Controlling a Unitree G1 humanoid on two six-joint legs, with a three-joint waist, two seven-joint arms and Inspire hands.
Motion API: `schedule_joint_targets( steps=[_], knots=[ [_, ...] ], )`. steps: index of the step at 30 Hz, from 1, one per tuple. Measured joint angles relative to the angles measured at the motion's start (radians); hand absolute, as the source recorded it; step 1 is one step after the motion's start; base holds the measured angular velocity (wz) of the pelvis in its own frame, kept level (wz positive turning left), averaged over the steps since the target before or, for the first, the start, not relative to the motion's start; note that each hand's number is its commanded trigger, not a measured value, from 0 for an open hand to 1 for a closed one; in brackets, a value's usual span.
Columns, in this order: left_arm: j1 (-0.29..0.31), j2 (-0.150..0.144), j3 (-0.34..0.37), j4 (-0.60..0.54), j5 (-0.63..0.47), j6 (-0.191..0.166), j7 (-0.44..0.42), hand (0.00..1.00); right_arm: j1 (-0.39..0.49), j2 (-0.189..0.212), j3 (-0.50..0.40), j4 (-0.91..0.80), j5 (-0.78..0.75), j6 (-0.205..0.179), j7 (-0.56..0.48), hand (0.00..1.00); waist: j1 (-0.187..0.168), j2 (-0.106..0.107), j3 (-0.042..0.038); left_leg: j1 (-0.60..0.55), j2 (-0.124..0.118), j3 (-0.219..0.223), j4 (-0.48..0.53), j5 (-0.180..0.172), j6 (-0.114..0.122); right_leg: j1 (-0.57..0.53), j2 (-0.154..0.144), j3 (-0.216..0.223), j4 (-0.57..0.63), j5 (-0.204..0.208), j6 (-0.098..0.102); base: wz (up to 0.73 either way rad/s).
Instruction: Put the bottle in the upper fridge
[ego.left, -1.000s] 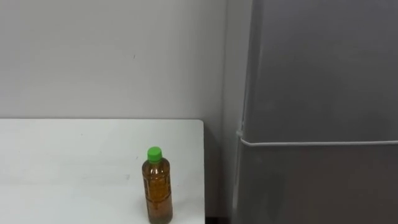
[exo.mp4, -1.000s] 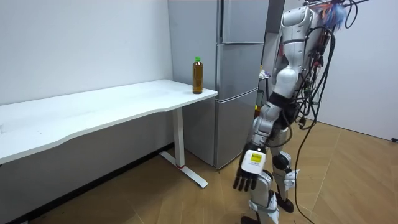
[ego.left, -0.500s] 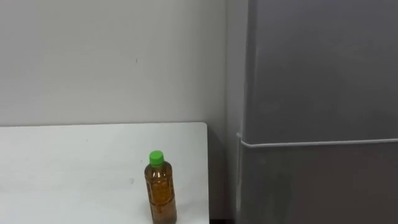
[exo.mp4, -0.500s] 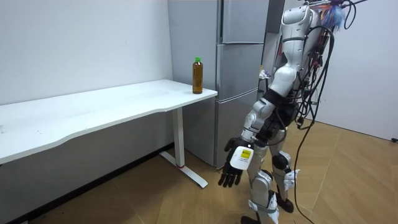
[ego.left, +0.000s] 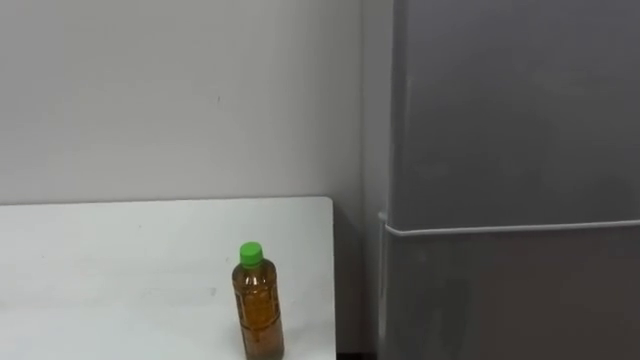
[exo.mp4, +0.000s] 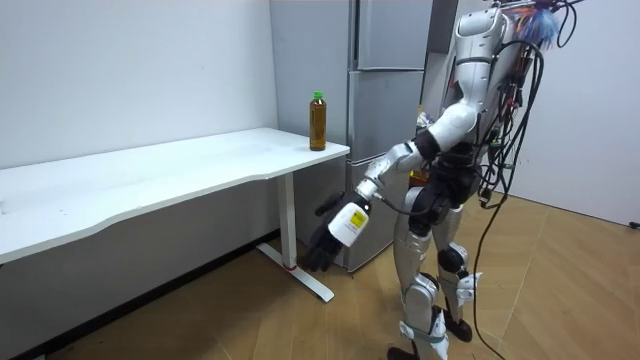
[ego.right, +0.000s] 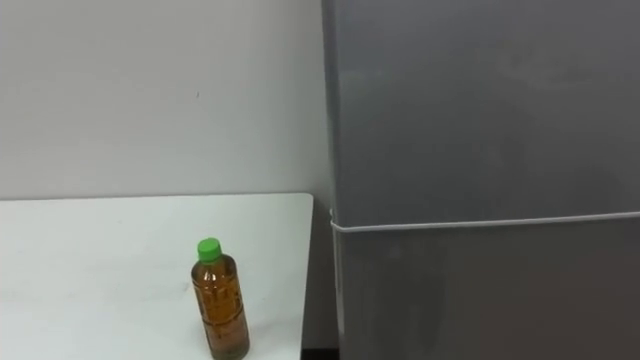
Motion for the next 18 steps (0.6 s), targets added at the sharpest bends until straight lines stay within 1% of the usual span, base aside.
schedule_joint_targets(
  steps=[4, 5, 7, 8, 13, 14, 16, 18],
  knots=[
    [-0.001, 0.004, 0.004, -0.158, 0.005, -0.030, 0.049, 0.00, 0.012, 0.000, 0.001, -0.023, -0.002, 0.000, 0.000, 0.00, 0.003, -0.002, -0.0013, -0.004, 0.000, -0.004, 0.000, 0.000, 0.000, -0.001, 0.000, -0.004, 0.000, 0.000, 0.000, 0.01],
    [-0.002, 0.006, 0.004, -0.176, 0.014, -0.030, 0.057, 0.00, 0.016, 0.000, 0.001, -0.025, -0.002, 0.000, 0.000, 0.00, 0.003, -0.002, -0.0015, -0.004, 0.000, -0.004, 0.000, 0.000, 0.000, -0.001, 0.000, -0.004, 0.000, 0.000, 0.000, 0.00],
    [-0.003, 0.009, 0.006, -0.251, 0.065, -0.032, 0.085, 0.00, 0.025, 0.000, -0.001, -0.032, 0.000, -0.004, 0.001, 0.00, 0.005, 0.000, -0.0022, 0.004, 0.000, -0.004, 0.001, 0.000, 0.000, 0.002, 0.000, -0.004, -0.001, 0.000, 0.000, 0.00],
    [-0.006, 0.012, 0.007, -0.260, 0.076, -0.033, 0.089, 0.00, 0.027, 0.000, -0.003, -0.032, -0.001, -0.005, 0.001, 0.00, 0.005, 0.000, -0.0024, 0.007, 0.000, -0.004, 0.000, 0.000, 0.000, 0.002, 0.000, -0.004, -0.001, 0.000, 0.000, 0.00],
    [-0.014, 0.019, 0.041, -0.437, 0.092, -0.033, 0.155, 0.00, 0.034, 0.004, -0.017, -0.039, -0.002, -0.004, 0.003, 0.00, 0.002, 0.000, -0.0020, 0.002, 0.000, -0.005, -0.001, 0.000, 0.000, -0.001, 0.000, -0.008, -0.001, 0.000, 0.000, 0.00],
    [-0.020, 0.020, 0.046, -0.451, 0.100, -0.034, 0.159, 0.00, 0.036, 0.004, -0.017, -0.039, 0.000, -0.003, 0.003, 0.00, 0.002, 0.000, -0.0020, 0.000, 0.000, -0.005, -0.001, 0.000, 0.000, -0.001, 0.000, -0.008, -0.001, 0.000, 0.000, 0.00],
    [-0.040, 0.022, 0.065, -0.495, 0.155, -0.033, 0.170, 0.00, 0.035, 0.005, -0.023, -0.036, -0.001, -0.001, 0.005, 0.00, 0.004, 0.001, -0.0025, 0.000, 0.000, -0.005, -0.001, 0.000, 0.000, 0.000, 0.000, -0.007, -0.001, 0.000, 0.000, 0.00],
    [-0.046, 0.022, 0.088, -0.553, 0.161, -0.033, 0.174, 0.00, 0.036, 0.012, -0.041, -0.036, -0.006, -0.001, 0.004, 0.00, 0.003, 0.001, -0.0027, 0.002, 0.000, -0.005, -0.001, 0.000, 0.000, 0.002, 0.000, -0.007, -0.002, 0.000, 0.000, 0.00]
  ],
)
